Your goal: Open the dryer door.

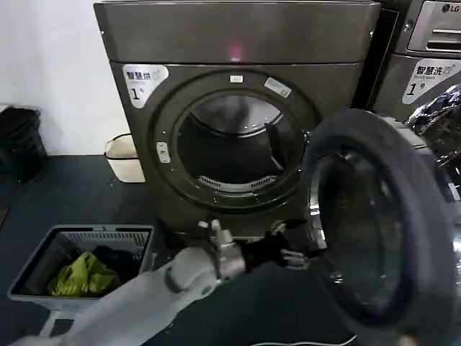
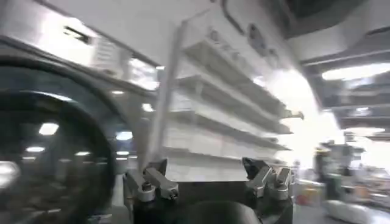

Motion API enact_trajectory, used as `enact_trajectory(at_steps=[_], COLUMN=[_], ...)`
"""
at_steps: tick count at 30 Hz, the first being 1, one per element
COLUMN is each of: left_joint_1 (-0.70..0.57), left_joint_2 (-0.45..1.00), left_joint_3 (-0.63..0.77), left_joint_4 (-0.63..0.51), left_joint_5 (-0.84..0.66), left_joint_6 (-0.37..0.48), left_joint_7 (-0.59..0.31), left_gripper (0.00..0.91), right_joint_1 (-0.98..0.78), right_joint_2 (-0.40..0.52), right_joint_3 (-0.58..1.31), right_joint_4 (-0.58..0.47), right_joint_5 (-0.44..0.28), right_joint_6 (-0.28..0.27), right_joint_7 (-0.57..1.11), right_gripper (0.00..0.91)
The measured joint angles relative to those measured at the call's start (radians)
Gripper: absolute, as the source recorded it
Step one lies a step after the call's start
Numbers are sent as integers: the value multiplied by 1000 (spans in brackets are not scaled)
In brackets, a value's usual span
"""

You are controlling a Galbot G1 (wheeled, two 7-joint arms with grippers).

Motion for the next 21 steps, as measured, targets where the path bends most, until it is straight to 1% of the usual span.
enact_trajectory(at_steps=[4,8,11,14,19,21], left_joint_1=[-62,-103,-128,-141,-146,-147], left_joint_2=[-84,-169,-231,-287,-377,-404], left_joint_3=[46,77,96,98,91,85], left_joint_4=[69,139,200,262,358,386], left_joint_5=[7,15,38,79,144,158], left_joint_6=[-8,-13,-29,-55,-104,-126], left_joint_7=[5,7,5,-12,-83,-92], left_gripper=[907,907,907,907,907,907], right_joint_1=[-38,-62,-72,-76,-90,-98], right_joint_2=[9,22,23,23,31,30], right_joint_3=[60,88,104,111,127,138], right_joint_4=[31,72,83,97,107,107], right_joint_5=[2,6,7,11,19,29], right_joint_6=[-1,-1,1,2,6,7], right_joint_7=[-13,-20,-23,-25,-27,-28], right_gripper=[907,907,907,907,907,907])
